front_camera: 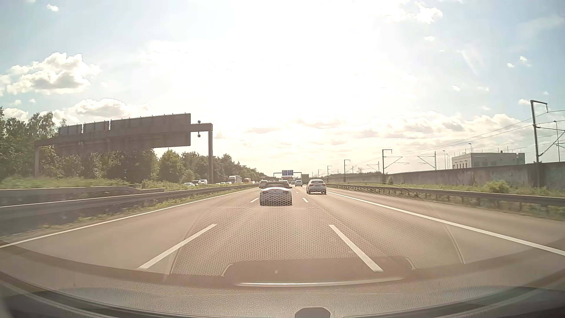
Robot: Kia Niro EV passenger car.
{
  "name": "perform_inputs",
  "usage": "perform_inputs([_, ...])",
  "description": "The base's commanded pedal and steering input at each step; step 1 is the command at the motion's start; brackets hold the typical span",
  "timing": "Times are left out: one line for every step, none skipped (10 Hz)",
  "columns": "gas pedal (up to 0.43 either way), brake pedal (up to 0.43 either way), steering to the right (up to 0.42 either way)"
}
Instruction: Follow the waypoints while adhering to traffic rules and regulations
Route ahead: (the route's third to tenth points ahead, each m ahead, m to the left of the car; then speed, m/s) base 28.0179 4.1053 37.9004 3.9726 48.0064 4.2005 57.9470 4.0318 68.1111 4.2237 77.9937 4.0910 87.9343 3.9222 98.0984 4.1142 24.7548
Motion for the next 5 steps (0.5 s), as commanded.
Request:
perform_inputs([0.079, 0.0, -0.003])
perform_inputs([0.079, 0.0, -0.003])
perform_inputs([0.079, 0.0, -0.003])
perform_inputs([0.079, 0.0, -0.003])
perform_inputs([0.079, 0.0, -0.005])
